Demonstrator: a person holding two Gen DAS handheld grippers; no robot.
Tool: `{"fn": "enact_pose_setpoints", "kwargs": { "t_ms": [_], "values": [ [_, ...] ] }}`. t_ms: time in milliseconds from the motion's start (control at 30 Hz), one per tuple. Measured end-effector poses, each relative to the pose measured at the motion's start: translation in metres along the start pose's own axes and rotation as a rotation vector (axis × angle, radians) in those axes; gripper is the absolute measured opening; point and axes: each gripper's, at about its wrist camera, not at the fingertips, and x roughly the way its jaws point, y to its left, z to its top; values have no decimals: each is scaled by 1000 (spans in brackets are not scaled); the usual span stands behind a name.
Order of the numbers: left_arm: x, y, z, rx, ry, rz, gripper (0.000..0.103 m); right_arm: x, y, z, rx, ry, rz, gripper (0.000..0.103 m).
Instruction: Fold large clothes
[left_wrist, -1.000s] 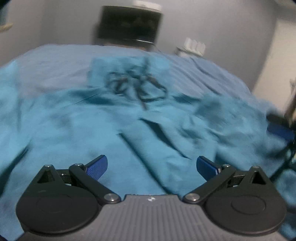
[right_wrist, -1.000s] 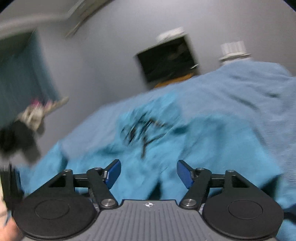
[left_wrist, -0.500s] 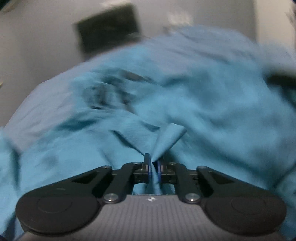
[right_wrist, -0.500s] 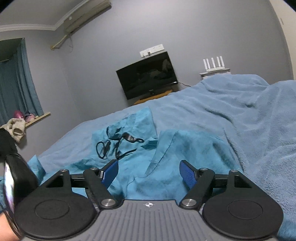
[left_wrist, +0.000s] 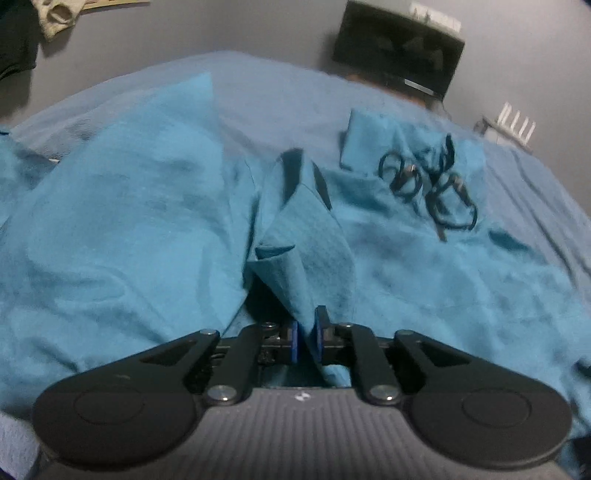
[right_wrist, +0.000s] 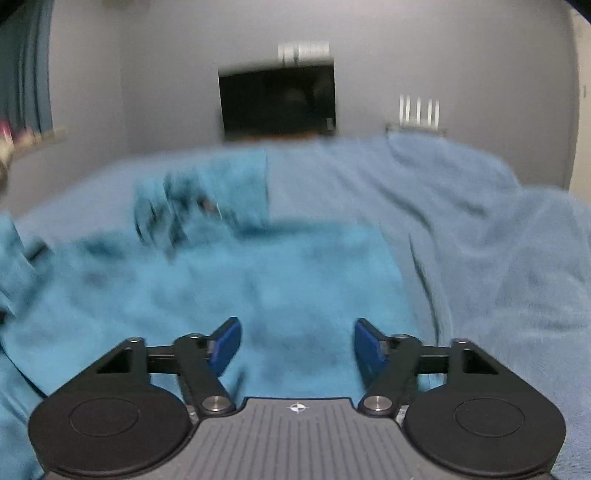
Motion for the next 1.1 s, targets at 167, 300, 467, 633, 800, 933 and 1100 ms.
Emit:
{"fn": "enact_pose_setpoints", "kwargs": {
  "t_ms": [167,300,467,633,800,933,1100],
  "values": [
    [-20,3,-2,-18,-52,21,17,20,-4,-8,19,83,-8,65],
    [-56,-14,-5,100,-230,123,40,21,0,-7,14,73,3,67],
    [-62,-60,3,305,-368,131,77,19,-5,-5,51,61,26,68],
    [-4,-94,1,459,-142,29,77,20,-3,-5,47,65,19,68],
    [42,-101,-22,566,-7,110,77,21,-2,-6,41,70,5,68],
    [47,-80,-21,478,33,116,77,27,-1,-6,33,83,-1,68],
    [41,-76,-22,435,10,140,77,38,1,-9,-7,113,-34,68]
  ]
}}
